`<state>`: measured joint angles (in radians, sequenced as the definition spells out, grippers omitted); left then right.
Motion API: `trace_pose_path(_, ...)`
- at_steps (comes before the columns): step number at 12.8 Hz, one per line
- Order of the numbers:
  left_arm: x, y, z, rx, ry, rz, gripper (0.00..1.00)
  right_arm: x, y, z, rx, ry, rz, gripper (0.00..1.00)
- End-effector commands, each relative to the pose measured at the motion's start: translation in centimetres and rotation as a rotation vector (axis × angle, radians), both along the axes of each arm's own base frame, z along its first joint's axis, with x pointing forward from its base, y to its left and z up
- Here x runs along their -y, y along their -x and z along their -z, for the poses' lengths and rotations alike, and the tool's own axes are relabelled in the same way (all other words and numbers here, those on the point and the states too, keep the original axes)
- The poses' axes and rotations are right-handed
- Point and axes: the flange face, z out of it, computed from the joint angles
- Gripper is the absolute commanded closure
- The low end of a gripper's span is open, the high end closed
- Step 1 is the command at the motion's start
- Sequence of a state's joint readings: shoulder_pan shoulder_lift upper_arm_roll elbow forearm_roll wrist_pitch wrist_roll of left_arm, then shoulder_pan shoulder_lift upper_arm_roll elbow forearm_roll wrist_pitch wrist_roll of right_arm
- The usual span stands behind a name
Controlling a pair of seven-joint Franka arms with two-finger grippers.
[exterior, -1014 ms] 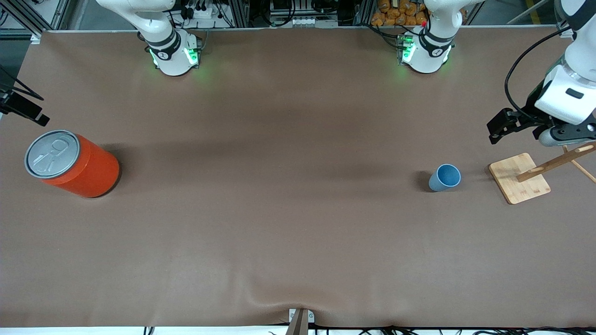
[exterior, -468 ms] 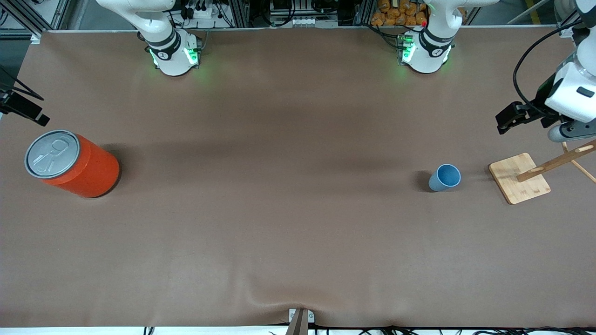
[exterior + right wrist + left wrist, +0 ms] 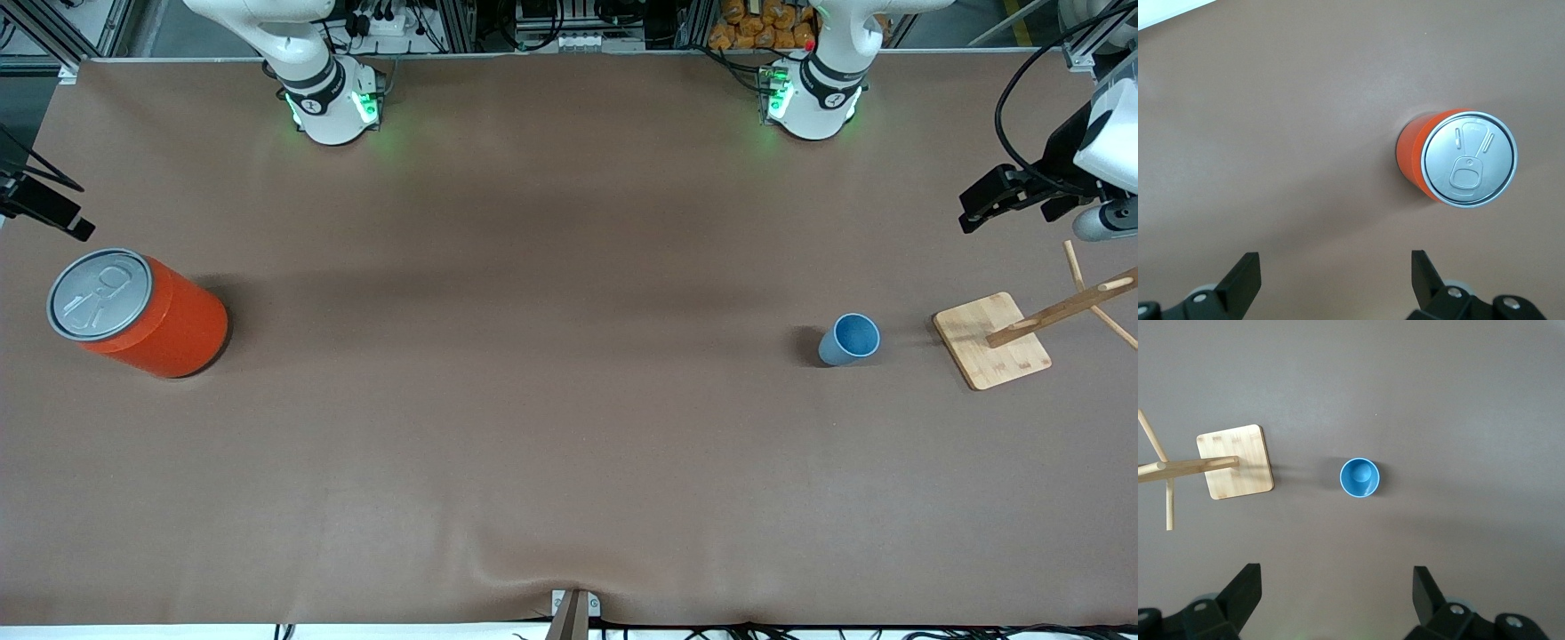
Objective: Flip cup
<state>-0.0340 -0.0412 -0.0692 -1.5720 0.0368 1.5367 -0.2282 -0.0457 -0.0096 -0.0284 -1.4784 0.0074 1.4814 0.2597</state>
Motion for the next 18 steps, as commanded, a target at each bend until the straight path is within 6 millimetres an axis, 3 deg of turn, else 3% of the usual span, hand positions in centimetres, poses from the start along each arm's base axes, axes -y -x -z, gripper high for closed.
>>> trace_pose_path(1, 0.0, 0.4, -0.7, -0.002, 0.017, 0.012, 0.00, 0.2, 0.3, -0.3, 0.003, 0.000, -0.004, 0.00)
trace_pose_path(9, 0.6, 0.3, -1.3, -0.001, 0.022, 0.023, 0.00, 0.2, 0.3, -0.3, 0.003, 0.000, -0.004, 0.00)
trace_pose_path(13, 1.0, -0.3, -0.3, -0.019, 0.017, 0.031, 0.00, 0.3, 0.3, -0.3, 0.000, 0.000, -0.002, 0.00)
trace_pose_path(18, 0.8, -0.3, -0.4, -0.016, 0.018, 0.028, 0.00, 0.3, 0.3, -0.3, 0.001, 0.000, -0.002, 0.00)
